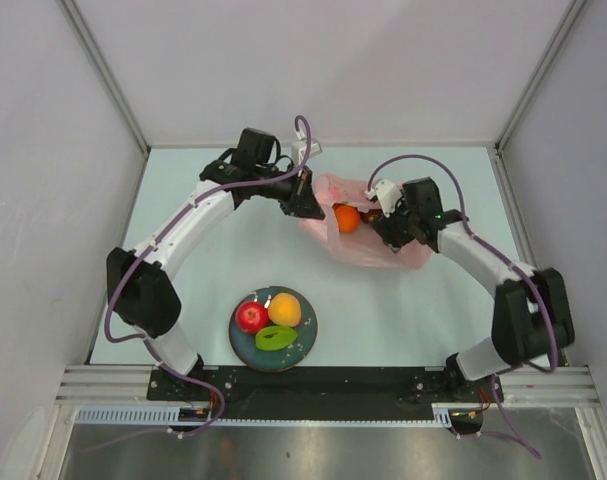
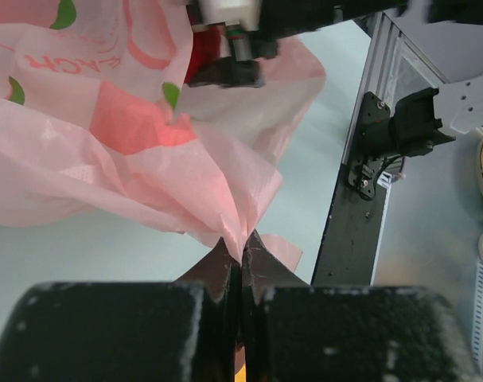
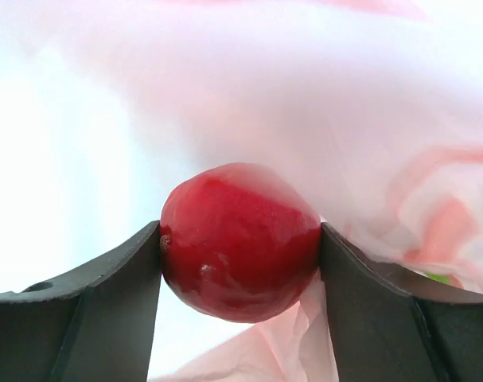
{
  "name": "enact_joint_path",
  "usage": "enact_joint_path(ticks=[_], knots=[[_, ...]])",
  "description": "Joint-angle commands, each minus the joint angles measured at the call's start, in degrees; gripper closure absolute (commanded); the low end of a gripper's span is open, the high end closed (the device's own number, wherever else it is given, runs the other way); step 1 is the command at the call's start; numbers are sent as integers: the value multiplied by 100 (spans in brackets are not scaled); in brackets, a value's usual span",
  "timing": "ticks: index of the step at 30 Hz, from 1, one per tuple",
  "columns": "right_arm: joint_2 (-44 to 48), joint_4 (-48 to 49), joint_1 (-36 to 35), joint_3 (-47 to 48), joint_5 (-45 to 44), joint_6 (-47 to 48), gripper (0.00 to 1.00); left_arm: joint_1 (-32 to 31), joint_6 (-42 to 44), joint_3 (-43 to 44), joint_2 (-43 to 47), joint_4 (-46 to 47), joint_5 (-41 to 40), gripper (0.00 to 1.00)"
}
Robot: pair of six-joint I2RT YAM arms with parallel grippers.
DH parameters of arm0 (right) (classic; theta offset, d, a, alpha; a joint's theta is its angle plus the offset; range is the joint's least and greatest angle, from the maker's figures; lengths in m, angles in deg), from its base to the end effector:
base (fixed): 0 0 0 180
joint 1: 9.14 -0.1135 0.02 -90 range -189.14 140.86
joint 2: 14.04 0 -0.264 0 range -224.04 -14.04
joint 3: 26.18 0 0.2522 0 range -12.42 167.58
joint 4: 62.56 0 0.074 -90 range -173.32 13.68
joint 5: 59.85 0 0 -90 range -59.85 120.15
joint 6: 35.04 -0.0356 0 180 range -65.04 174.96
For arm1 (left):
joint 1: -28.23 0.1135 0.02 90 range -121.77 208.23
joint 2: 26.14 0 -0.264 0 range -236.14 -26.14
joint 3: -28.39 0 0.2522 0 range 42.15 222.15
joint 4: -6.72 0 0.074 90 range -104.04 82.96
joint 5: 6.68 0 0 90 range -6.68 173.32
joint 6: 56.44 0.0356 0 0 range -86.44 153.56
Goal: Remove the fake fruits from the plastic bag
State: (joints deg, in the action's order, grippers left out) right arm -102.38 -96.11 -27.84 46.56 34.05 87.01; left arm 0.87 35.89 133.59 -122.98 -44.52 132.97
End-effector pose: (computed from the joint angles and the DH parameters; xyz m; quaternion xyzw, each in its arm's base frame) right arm 0.3089 0.1071 0.2267 -0.4121 0.8411 -0.0089 0.3501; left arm 0.3180 -0.1951 0.3463 0.3754 0.7612 -0.4543 0.2708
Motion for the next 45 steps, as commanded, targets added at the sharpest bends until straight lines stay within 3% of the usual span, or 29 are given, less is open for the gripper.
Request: enact_joint_path(ticks=[1, 6, 11, 12, 13, 15, 17, 18, 23, 28, 36, 45], knots=[[1578, -410, -63, 140, 1454, 20, 46, -7, -57, 515, -212, 127, -52, 100], [2574, -1351, -546, 175, 2079, 47, 44, -7, -31, 936, -485, 91, -60, 100], [3023, -1291, -1135, 254, 1974, -506, 43, -7, 4, 1218, -424, -40, -165, 99], [3033, -1247, -1432, 289, 1922, -629, 43, -7, 5, 1262, -354, -84, -244, 91], [3024, -1212, -1670, 350, 1860, -682, 44, 2, -13, 1262, -292, -137, -489, 56], [2972, -1194, -2414, 386, 1607, -674, 44, 72, -4, 1149, 40, -286, -675, 23], [2875, -1307, -2839, 386, 1526, -534, 45, 203, -100, 947, 383, -304, -772, 11], [2683, -1343, -3015, 386, 1535, -542, 45, 387, -153, 702, 568, -313, -755, 0], [1988, -1255, -3868, 281, 1631, -386, 48, 1108, -93, -46, 1983, -584, -570, 0], [1049, -896, -4107, 193, 1763, 125, 49, 1706, 233, -486, 2879, -999, -676, 0], [265, -595, -4528, 193, 1711, 679, 46, 1900, 145, -1137, 3504, -928, -614, 0], [-333, -104, -4687, 193, 1403, 512, 47, 1962, 5, -1172, 3462, -691, -412, 0]])
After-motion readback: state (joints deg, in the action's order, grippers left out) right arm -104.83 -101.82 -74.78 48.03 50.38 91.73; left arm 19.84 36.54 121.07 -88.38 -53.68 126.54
